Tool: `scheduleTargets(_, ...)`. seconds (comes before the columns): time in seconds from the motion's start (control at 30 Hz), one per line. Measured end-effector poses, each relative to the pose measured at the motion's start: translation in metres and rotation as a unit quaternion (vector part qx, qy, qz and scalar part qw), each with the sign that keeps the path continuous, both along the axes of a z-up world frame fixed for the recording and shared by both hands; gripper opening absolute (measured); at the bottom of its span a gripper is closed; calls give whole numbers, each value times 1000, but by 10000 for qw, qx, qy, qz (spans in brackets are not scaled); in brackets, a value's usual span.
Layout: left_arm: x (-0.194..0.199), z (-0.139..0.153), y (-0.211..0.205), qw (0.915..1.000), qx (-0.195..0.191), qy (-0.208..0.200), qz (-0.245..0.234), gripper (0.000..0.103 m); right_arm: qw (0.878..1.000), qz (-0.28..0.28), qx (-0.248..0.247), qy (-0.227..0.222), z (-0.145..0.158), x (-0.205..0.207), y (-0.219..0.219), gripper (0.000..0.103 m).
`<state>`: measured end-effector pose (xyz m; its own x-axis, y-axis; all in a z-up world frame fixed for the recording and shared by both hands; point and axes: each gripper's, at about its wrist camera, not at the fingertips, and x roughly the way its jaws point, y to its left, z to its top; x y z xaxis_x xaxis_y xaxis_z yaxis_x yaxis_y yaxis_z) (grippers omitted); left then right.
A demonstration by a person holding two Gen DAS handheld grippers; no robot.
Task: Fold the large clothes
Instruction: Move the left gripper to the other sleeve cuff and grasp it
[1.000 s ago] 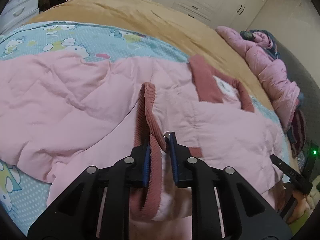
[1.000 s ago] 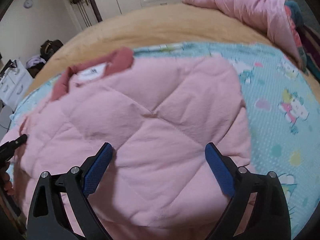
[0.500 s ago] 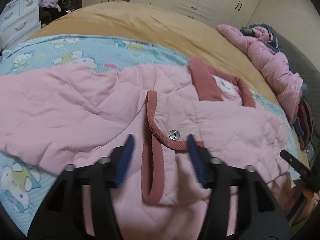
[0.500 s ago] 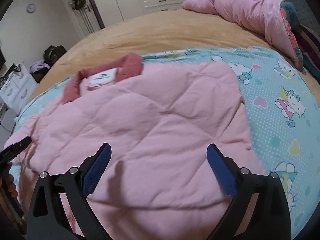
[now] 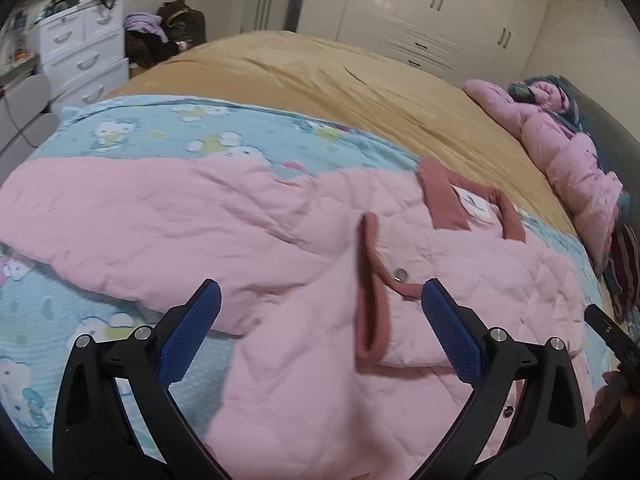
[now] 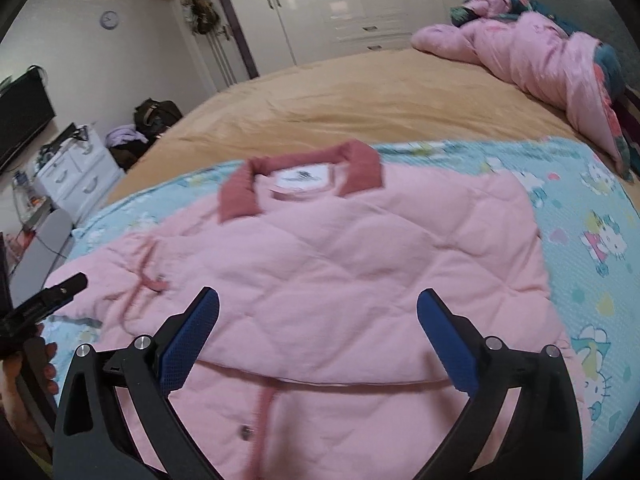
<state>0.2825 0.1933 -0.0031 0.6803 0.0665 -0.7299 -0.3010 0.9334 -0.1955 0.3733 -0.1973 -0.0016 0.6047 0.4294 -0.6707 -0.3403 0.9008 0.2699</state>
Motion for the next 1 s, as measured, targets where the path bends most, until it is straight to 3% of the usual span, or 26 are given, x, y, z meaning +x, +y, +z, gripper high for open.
scheduleTargets(0.47,-25,1,86,9935,-178,119,1120,94,9968,795,33,-70,18,-18,102,99)
scheduleTargets(1.0,-69,-11,200,9646,-372,167,2606,94,9823,1872,-32,-95,21,-36,232,99)
